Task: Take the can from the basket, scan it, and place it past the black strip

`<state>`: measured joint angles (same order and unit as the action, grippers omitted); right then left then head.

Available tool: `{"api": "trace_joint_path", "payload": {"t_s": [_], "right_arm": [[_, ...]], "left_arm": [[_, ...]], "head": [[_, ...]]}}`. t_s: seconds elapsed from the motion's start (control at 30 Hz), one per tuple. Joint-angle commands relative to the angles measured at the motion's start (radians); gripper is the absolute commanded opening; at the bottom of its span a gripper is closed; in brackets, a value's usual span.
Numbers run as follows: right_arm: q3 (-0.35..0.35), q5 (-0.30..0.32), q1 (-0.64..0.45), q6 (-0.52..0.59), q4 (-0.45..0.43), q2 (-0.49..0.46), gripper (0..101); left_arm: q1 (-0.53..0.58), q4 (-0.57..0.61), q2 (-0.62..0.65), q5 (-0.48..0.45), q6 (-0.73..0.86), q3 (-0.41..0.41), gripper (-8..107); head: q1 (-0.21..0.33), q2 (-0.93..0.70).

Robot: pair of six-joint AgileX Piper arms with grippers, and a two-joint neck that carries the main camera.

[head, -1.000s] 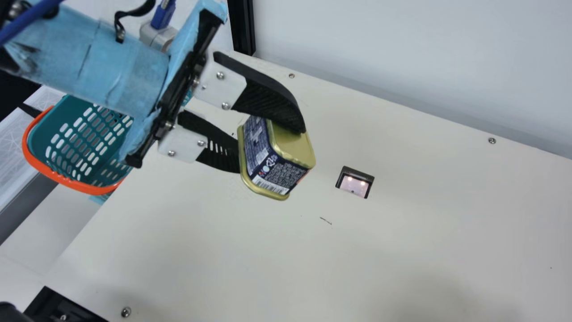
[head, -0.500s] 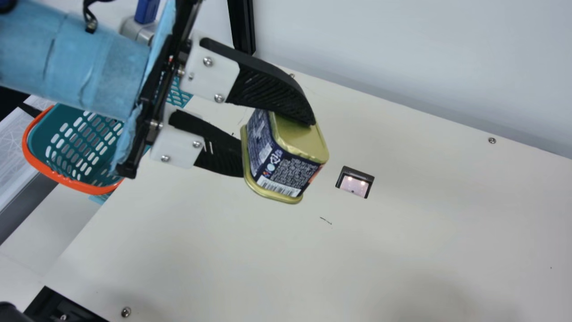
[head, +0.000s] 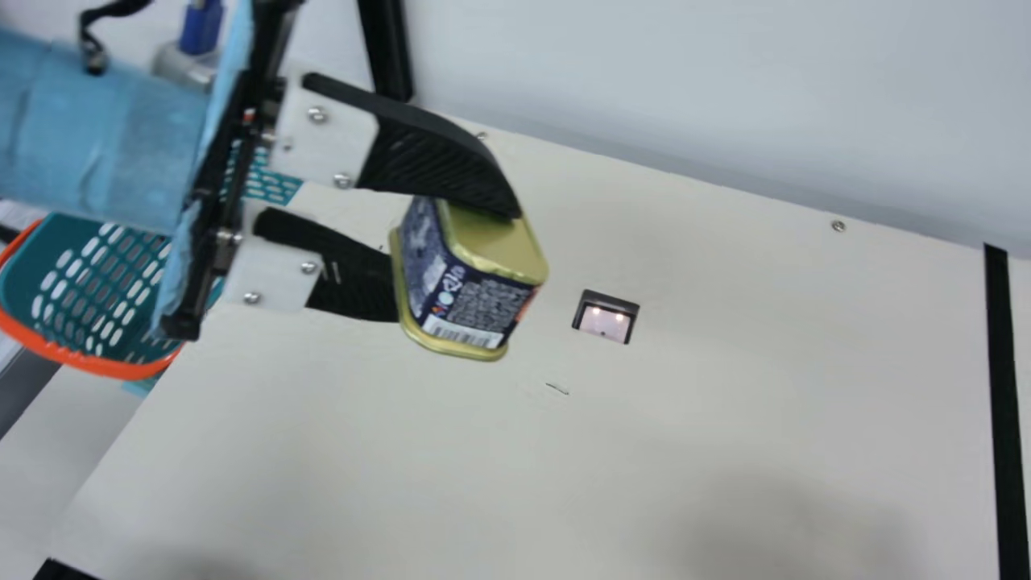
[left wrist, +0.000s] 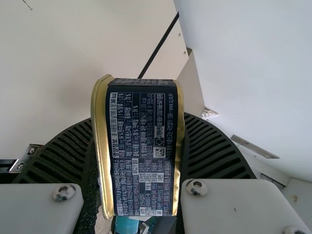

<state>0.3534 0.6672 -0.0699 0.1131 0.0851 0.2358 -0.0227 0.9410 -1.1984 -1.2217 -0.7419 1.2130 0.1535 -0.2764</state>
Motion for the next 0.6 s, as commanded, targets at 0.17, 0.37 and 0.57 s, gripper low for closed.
{"api": "trace_joint_path", "payload": {"t_s": [0.17,0.37,0.57], "right_arm": [[0.0,0.0,0.0,0.0,0.0,0.0,101],[0.0,0.0,0.0,0.0,0.0,0.0,101],[0.0,0.0,0.0,0.0,0.0,0.0,101]], "left_arm": [[0.0,0.0,0.0,0.0,0.0,0.0,10],[0.0,0.0,0.0,0.0,0.0,0.0,10],[-0.004,0.004,-0.002,0.002,0.011,-0.006,10]], "head": [[0.0,0.096],[-0.006,0.113],[-0.006,0.113]]}}
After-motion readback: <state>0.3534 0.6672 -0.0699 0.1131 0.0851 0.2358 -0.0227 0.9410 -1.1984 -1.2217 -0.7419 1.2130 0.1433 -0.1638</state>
